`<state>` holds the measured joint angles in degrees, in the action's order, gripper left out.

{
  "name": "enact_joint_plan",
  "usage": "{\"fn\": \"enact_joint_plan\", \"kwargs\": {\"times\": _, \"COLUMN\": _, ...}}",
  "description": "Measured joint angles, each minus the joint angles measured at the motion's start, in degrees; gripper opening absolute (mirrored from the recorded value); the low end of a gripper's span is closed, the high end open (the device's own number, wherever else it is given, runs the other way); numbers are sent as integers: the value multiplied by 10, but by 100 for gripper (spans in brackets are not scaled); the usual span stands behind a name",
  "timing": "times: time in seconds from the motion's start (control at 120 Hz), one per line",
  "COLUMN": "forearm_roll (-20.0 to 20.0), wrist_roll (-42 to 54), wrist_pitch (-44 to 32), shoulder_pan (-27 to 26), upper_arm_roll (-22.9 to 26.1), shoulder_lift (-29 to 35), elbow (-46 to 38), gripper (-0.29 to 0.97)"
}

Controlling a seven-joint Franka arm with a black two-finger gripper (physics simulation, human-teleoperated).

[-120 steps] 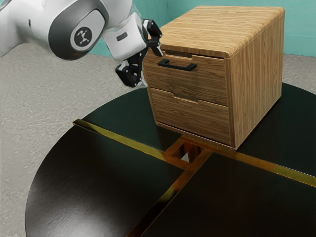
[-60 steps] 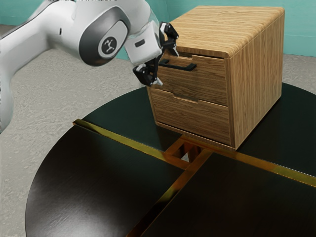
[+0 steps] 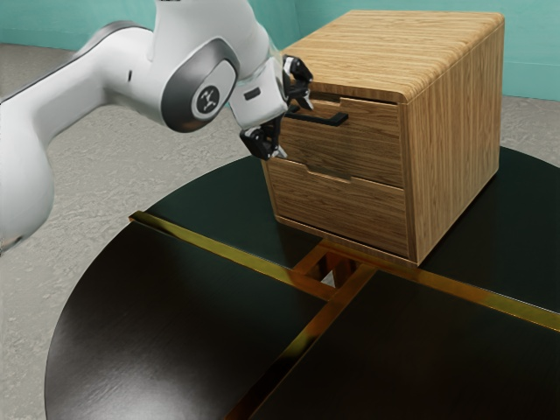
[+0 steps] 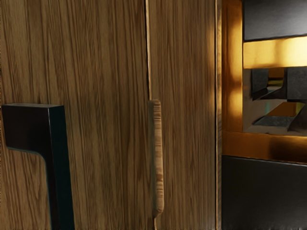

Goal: Pull the drawer handle with one arm to open the drawer

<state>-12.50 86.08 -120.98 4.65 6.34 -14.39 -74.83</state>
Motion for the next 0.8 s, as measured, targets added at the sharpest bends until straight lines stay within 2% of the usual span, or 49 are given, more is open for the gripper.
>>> {"fn": "enact_joint_plan", "kwargs": {"times": 0.667, "forearm_roll": 1, "wrist_roll": 11, "wrist_pitch": -33, "shoulder_pan": 11, "upper_arm_roll": -10, "shoulder_lift": -30, "elbow": -5, "gripper": 68}}
{"fn": "enact_joint_plan", "kwargs": {"times": 0.8, "forearm_roll": -1, "wrist_roll": 11, "wrist_pitch": -35, "shoulder_pan": 12, "upper_arm_roll": -19, "shoulder_lift": 7, "elbow": -73, "gripper": 74}}
